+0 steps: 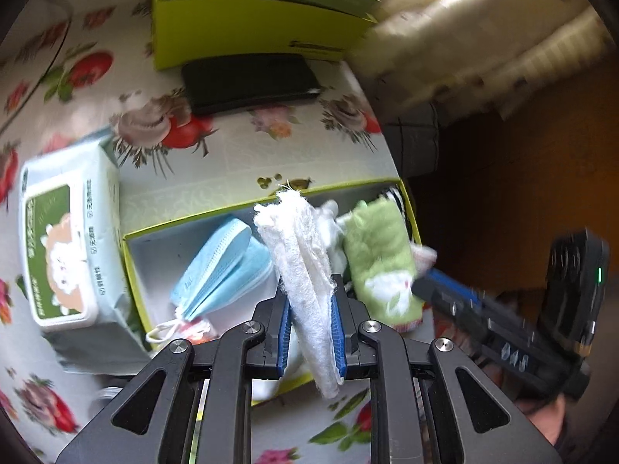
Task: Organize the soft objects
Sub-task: 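Open the right gripper over the tray while the left gripper releases the white cloth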
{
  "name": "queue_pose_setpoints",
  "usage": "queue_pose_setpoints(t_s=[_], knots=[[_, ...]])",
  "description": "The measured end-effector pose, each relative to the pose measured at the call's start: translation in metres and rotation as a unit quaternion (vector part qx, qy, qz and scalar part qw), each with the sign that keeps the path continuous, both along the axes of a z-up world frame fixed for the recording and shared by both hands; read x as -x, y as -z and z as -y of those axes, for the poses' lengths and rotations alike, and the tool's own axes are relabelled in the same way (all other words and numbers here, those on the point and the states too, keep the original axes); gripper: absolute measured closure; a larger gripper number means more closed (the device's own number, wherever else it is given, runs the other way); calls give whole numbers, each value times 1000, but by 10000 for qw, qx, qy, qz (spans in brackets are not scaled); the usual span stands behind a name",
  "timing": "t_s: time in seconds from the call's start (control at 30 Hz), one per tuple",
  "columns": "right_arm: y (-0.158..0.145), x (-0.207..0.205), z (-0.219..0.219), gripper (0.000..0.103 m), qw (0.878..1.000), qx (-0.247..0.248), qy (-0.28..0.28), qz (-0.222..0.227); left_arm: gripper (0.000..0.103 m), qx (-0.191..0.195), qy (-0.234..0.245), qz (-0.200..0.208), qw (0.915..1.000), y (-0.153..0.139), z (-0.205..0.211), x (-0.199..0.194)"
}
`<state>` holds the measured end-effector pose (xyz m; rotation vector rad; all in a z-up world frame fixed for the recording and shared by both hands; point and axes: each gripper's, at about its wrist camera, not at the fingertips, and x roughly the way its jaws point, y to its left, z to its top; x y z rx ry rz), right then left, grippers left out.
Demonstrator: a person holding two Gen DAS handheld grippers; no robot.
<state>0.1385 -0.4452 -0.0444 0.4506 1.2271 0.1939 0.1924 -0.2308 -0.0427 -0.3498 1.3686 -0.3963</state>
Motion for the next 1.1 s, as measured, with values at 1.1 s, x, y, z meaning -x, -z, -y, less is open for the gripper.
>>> queue_pose_setpoints(t_s=[1.1], knots=[[-15,1,-16,64,9991,125,-341,233,67,-690,138,-148,9974,9,-9,7]])
